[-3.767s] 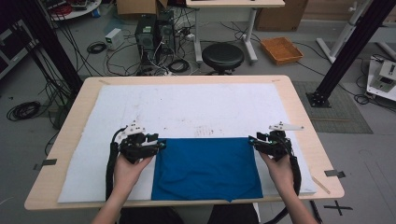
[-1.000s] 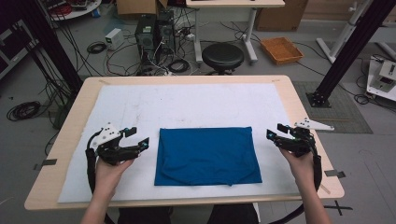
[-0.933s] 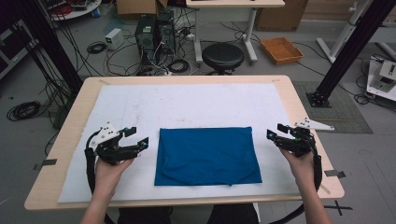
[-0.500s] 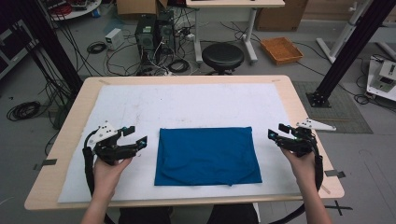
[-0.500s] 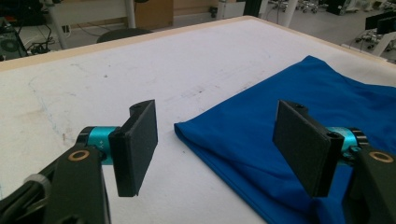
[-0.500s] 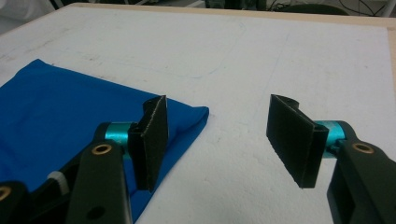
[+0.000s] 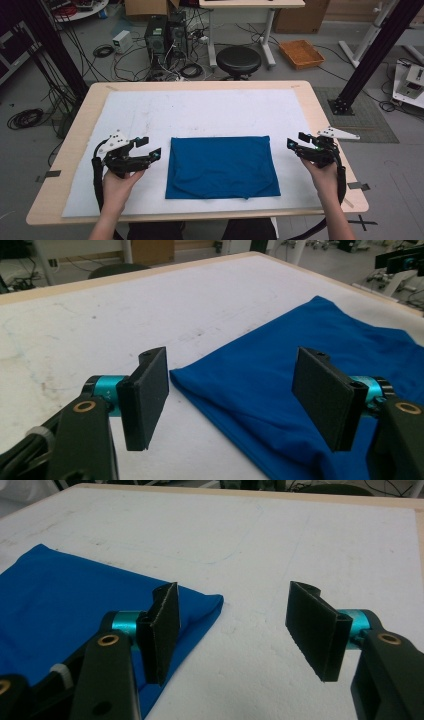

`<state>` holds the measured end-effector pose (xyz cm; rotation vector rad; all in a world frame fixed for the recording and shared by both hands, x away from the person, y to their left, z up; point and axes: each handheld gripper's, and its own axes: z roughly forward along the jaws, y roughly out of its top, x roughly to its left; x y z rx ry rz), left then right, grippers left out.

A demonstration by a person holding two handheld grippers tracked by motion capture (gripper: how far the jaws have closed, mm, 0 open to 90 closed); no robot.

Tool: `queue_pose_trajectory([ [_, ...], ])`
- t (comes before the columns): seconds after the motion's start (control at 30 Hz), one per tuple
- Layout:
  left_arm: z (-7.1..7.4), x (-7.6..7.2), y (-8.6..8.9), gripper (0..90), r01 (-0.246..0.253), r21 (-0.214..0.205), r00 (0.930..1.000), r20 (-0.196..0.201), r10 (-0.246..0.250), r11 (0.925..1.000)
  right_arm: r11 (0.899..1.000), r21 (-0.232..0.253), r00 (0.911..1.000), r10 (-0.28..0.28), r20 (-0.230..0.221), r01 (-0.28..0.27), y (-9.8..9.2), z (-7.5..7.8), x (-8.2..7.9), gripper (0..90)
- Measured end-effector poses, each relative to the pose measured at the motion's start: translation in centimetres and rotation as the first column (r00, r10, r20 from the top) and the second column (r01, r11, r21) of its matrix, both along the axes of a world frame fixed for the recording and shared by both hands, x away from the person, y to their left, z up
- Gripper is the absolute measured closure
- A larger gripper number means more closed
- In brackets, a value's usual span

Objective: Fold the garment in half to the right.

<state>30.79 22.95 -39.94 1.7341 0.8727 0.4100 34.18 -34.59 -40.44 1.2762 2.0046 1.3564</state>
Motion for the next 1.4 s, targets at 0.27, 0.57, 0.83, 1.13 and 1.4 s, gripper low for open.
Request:
queue_pose_trajectory([
  [0.27, -1.2, -2.6, -1.2, 36.8, -0.014, 0.049, 0.9986, -0.049, 0.016, 0.9987, 1.0, -0.004, 1.0, 0.006, -0.002, -0.007, 0.2, 0.0, 0.0, 38.7],
  [0.57, -3.3, -5.7, -2.0, 41.4, -0.049, 0.049, 0.9861, -0.156, 0.056, 0.9976, 1.0, -0.009, 1.0, 0.008, -0.001, -0.008, 0.3, -0.1, 0.1, 38.7],
  [0.83, -5.0, -6.8, -2.0, 41.4, -0.064, -0.001, 0.9662, -0.25, 0.062, 0.998, 1.0, -0.015, 0.9999, 0.012, 0.0, -0.012, 0.5, -0.1, 0.2, 38.8],
  [1.13, -6.0, -6.0, -2.8, 44.5, -0.112, -0.064, 0.9279, -0.364, 0.082, 0.9916, 1.0, -0.02, 0.9999, 0.017, -0.001, -0.017, 0.7, -0.2, 0.3, 38.8],
  [1.4, -6.2, -5.3, -4.1, 44.8, -0.126, -0.122, 0.9152, -0.397, 0.068, 0.9845, 1.0, -0.023, 0.9998, 0.019, -0.002, -0.019, 1.0, -0.3, 0.3, 38.8],
])
